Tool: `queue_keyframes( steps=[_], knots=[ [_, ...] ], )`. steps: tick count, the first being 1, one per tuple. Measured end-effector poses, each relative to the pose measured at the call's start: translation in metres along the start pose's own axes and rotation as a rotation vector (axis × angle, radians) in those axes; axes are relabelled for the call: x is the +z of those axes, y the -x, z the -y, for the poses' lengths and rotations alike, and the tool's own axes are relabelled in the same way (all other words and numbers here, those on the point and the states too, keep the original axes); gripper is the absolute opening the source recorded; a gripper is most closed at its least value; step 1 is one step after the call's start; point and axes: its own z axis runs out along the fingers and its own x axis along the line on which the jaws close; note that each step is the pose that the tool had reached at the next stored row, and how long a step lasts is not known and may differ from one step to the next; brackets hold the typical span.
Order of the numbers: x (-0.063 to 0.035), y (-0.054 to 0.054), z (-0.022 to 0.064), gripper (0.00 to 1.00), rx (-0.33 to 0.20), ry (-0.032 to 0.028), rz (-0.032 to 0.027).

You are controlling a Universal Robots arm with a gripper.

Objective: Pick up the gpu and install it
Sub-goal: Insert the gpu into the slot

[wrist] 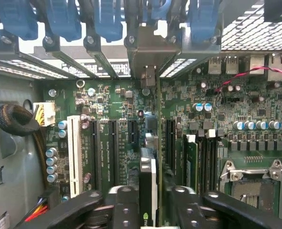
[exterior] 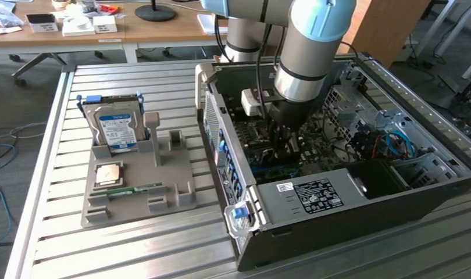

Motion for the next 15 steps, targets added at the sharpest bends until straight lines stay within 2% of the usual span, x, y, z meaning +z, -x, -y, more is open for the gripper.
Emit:
queue_keyframes(
  steps=[1,2,5,6,7,15],
  knots=[
    [-0.0001,-0.0001,0.0001,0.33,0.0,-0.0001,-0.0003],
    [-0.0002,-0.0001,0.0001,0.33,0.0,0.0,-0.0005],
    [-0.0002,-0.0001,0.0001,0.51,0.0,0.0,-0.0005],
    [-0.0002,-0.0001,0.0001,0.51,0.0,0.0001,-0.0006],
    [-0.0002,-0.0001,0.0001,0.58,0.0,0.0,-0.0005],
    [-0.0002,0.0,0.0001,0.58,0.0,0.0001,-0.0006]
  ],
)
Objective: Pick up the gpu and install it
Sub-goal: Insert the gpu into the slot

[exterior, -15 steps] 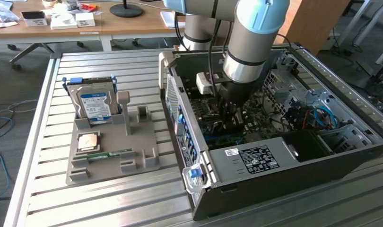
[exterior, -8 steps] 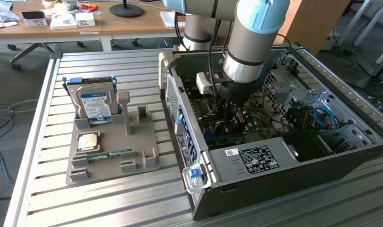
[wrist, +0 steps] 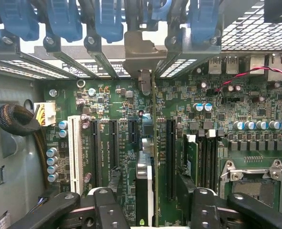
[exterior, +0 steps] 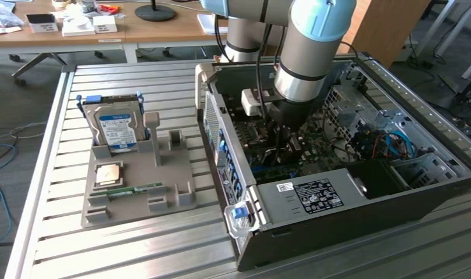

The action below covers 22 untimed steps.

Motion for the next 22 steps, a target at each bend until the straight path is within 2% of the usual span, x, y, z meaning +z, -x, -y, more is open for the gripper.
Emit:
queue_keyframes(
  steps=[4,5,6,8,9,10,12,13,22],
  knots=[
    [0.0,0.0,0.0,0.56,0.0,0.0,0.0],
    [0.0,0.0,0.0,0.5,0.0,0.0,0.0],
    [0.0,0.0,0.0,0.5,0.0,0.0,0.0],
    [0.0,0.0,0.0,0.38,0.0,0.0,0.0],
    [0.0,0.0,0.0,0.38,0.0,0.0,0.0],
    [-0.0001,-0.0001,0.0,0.32,0.0,0.0001,-0.0006],
    [-0.0001,-0.0001,0.0,0.32,0.0,0.0001,-0.0003],
    [-0.0001,-0.0001,0.0,0.27,0.0,0.0001,-0.0002],
    [-0.0001,-0.0001,-0.0036,0.27,0.0,-0.0008,0.0]
  ],
)
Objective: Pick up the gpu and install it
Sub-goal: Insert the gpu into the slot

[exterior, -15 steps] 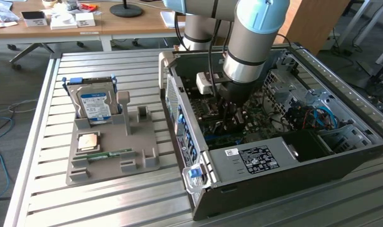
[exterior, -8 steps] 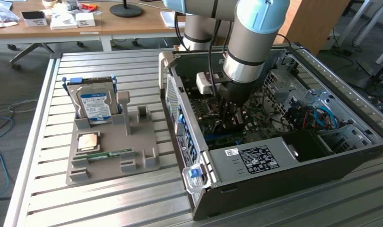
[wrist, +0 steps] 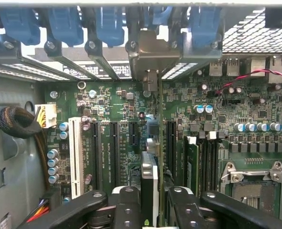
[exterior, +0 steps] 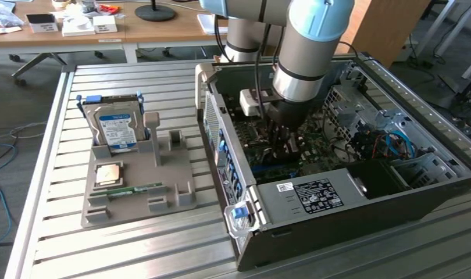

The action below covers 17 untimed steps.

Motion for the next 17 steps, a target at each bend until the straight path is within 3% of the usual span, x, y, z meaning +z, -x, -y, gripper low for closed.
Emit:
queue_keyframes(
  steps=[17],
  knots=[
    [0.0011,-0.0002,-0.0054,0.27,-0.001,-0.0017,0.0001]
  ],
)
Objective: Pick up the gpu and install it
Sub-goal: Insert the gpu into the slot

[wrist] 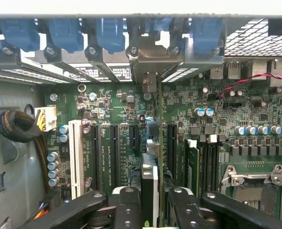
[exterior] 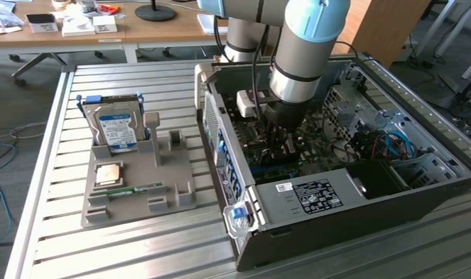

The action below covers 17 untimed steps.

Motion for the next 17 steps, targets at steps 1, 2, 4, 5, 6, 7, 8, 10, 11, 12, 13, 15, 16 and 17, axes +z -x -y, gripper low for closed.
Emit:
queue_keyframes(
  steps=[1,2,4,5,6,7,8,10,11,12,13,15,16,17],
  knots=[
    [0.0,0.0,-0.0001,0.27,0.0,0.0,0.0],
    [0.0,0.0,-0.0002,0.27,0.0,0.0,-0.0001],
    [0.0001,-0.0001,-0.0004,0.27,0.0,0.0001,-0.0004],
    [0.0005,-0.0001,-0.0007,0.27,0.0,0.0002,-0.0006],
    [0.0008,-0.0002,-0.0008,0.27,0.0,0.0002,-0.0007],
    [0.001,-0.0002,-0.001,0.27,0.0,0.0002,-0.0007],
    [0.001,-0.0002,-0.001,0.27,0.0,0.0002,-0.0007],
    [0.0012,-0.0001,-0.001,0.27,0.0,0.0001,-0.0004],
    [0.0015,-0.0001,-0.0011,0.27,0.0,0.0,-0.0004],
    [0.0021,-0.0002,-0.0012,0.27,0.0,0.0,-0.0005],
    [0.0025,-0.0002,-0.0013,0.27,0.0,0.0001,-0.0007],
    [0.0027,-0.0003,-0.0013,0.27,-0.001,0.0002,-0.0009],
    [0.0028,-0.0003,-0.0013,0.27,-0.001,0.0002,-0.0008],
    [0.0029,-0.0002,-0.0013,0.27,-0.001,0.0001,-0.0006]
  ],
)
